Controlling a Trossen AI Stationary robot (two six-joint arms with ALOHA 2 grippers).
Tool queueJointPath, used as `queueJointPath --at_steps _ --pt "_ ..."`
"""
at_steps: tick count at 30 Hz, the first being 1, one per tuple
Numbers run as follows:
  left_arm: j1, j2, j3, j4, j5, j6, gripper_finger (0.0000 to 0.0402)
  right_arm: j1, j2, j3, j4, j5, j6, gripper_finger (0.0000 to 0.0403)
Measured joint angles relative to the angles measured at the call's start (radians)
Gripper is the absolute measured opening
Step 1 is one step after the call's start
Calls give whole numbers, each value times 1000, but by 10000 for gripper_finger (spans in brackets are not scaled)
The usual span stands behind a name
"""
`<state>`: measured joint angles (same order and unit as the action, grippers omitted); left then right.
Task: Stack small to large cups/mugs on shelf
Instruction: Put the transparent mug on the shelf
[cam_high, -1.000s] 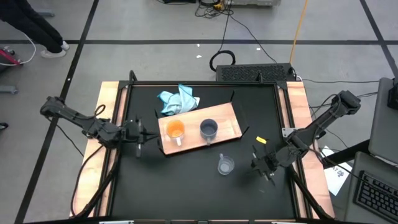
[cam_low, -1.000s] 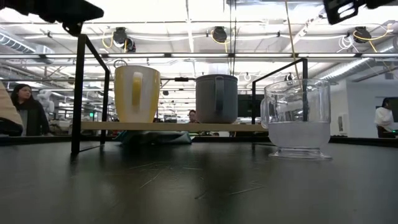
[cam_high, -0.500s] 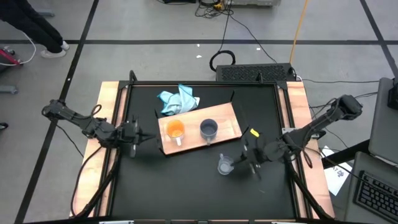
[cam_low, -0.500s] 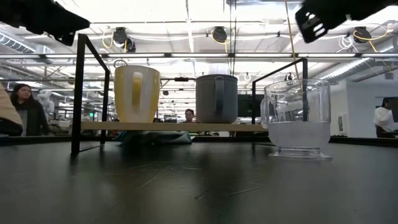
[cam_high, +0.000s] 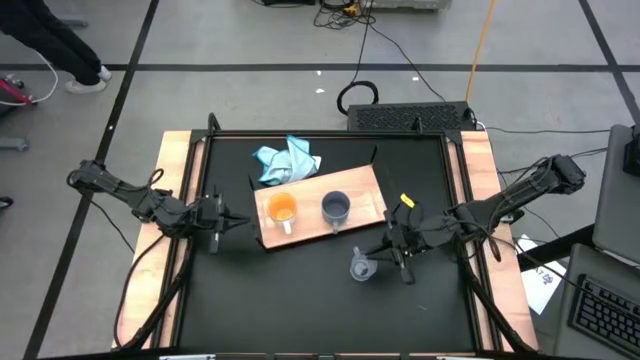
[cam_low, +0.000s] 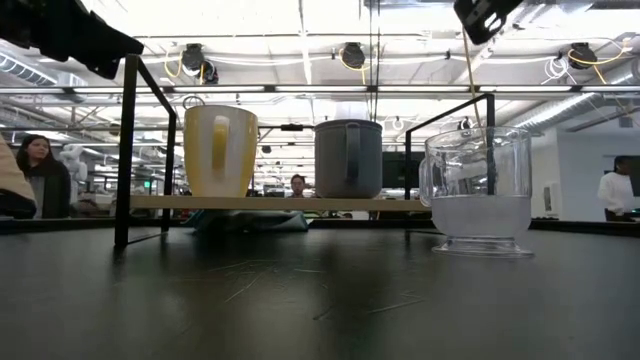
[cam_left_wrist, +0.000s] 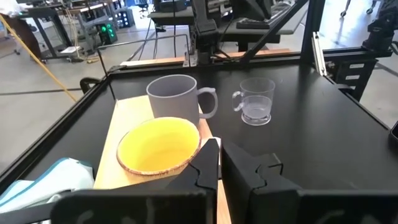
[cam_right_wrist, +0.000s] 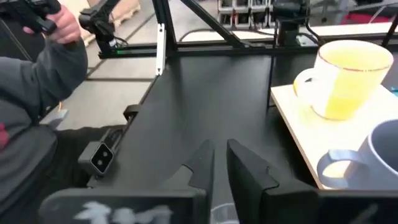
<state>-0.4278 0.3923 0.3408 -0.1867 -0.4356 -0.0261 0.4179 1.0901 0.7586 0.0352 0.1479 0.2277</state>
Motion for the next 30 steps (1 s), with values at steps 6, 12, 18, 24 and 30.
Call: queueJointPath --at_steps 6,12,18,24,30 --pt "0 0 0 -2 0 -10 21 -30 19 106 -150 2 119 108" --pt "0 0 0 -4 0 -9 21 -64 119 235 -343 0 259 144" --pt "0 0 0 -4 0 -5 21 -99 282 411 -555 -61 368 139" --pt "0 0 0 -4 0 -4 21 -152 386 494 -727 -141 466 135" --pt "0 0 0 -4 1 0 21 -163 421 494 -831 -184 527 134"
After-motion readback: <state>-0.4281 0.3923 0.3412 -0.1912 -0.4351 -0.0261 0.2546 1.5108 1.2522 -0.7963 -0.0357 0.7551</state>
